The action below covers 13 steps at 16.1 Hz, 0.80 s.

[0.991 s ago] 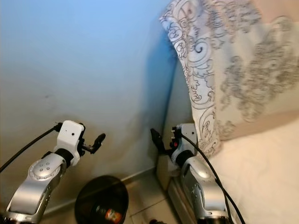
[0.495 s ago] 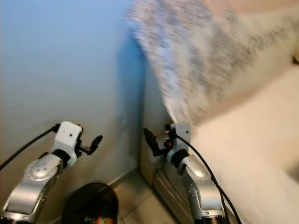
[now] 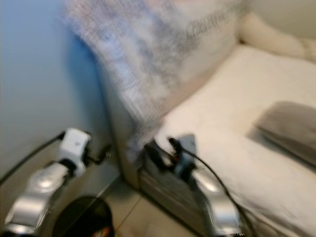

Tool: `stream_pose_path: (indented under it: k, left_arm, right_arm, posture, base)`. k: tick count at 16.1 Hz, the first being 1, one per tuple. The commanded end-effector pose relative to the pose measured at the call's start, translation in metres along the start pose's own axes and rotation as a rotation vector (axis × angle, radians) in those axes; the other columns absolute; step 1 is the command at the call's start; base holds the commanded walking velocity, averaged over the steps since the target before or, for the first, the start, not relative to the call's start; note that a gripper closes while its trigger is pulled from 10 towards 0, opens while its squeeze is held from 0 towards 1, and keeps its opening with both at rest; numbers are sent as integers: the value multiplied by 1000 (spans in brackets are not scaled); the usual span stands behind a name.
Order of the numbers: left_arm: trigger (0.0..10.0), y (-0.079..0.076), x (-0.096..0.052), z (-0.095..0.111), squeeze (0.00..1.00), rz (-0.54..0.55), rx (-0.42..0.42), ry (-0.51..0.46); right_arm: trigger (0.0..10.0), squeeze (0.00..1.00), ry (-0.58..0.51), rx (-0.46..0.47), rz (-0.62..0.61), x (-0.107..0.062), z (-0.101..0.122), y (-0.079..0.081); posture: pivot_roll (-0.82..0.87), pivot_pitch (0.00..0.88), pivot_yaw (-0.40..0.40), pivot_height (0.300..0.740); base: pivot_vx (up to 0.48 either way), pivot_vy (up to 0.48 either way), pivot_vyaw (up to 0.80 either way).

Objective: Clean up the room

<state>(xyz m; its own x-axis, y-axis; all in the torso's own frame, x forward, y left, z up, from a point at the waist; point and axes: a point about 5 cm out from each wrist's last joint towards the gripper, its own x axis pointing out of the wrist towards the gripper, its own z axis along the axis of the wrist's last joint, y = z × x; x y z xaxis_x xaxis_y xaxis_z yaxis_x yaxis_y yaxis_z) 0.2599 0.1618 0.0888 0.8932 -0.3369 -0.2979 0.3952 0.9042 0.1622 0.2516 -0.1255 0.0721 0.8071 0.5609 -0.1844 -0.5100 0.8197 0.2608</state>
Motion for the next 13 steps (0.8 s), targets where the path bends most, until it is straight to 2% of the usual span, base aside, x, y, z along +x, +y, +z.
stream_pose_path:
  k: [1,4,6,11,13]
  left_arm:
    - [10000,5,-2,3,0,4,15,-15]
    - [10000,4,-2,4,0,-7,22,-22]
    - [10000,4,-2,5,0,-15,26,-26]
    - [10000,5,-2,5,0,-14,32,-30]
    - [10000,7,-2,5,0,0,33,-31]
  right_arm:
    - [10000,1000,-36,12,21,2,6,3]
    - [10000,1000,-13,26,65,0,4,6]
    - [10000,1000,-17,17,35,1,4,3]
    - [10000,1000,-73,30,-136,5,11,-14]
    - [10000,1000,-65,6,-192,5,10,-18]
  posture:
    - [92,0,20,740]
    - [94,0,17,740]
    - [94,0,18,740]
    - [94,0,19,740]
    - [95,0,18,740]
  base:
    - [0,0,-769]
    - [0,0,-558]
    - [0,0,-556]
    - [0,-375,-690]
    - [0,-396,0]
